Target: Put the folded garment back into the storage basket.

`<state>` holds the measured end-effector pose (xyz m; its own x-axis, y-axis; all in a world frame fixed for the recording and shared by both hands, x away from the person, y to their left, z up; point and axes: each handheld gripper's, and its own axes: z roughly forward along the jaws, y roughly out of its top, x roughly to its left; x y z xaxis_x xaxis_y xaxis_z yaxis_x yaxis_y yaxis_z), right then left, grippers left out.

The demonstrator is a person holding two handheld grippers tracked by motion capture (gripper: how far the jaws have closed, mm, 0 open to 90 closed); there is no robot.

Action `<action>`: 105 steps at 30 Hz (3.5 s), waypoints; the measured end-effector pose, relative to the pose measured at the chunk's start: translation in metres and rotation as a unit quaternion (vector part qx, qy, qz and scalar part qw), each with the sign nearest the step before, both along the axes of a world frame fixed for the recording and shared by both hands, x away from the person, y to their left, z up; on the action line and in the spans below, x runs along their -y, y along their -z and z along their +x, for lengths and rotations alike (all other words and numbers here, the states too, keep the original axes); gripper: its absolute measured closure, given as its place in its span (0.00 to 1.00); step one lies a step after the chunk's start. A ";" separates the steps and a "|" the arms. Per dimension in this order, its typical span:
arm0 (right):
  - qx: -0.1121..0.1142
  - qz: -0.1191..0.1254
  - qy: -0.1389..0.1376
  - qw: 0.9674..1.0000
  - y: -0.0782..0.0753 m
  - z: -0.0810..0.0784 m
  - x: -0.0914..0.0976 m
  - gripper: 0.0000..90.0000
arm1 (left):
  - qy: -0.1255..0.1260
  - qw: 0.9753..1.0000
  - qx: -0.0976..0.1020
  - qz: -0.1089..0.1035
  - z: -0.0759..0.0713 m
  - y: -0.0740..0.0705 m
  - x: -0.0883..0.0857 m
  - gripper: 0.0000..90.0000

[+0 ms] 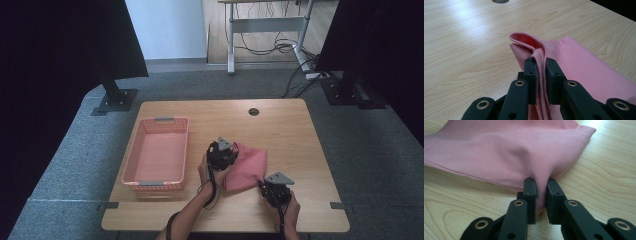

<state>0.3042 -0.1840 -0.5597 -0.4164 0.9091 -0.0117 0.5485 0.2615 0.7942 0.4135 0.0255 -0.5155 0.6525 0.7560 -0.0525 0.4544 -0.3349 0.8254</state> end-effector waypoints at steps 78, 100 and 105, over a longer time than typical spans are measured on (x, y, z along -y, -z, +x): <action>0.158 0.039 0.017 0.987 -0.059 -0.037 -0.003 0.93 | 0.014 0.998 0.049 -0.038 -0.020 -0.066 -0.017 0.89; 0.182 0.037 0.005 0.983 -0.086 -0.042 -0.014 0.93 | 0.009 0.996 0.065 -0.053 -0.024 -0.091 -0.034 0.89; 0.185 0.035 0.004 0.982 -0.092 -0.040 -0.018 0.93 | 0.005 0.996 0.067 -0.053 -0.023 -0.093 -0.039 0.89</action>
<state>0.2642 -0.1656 -0.4676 -0.3891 0.9159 -0.0982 0.2200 0.1960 0.9556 0.3909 0.0645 -0.4220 0.6670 0.7437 -0.0443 0.3352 -0.2464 0.9094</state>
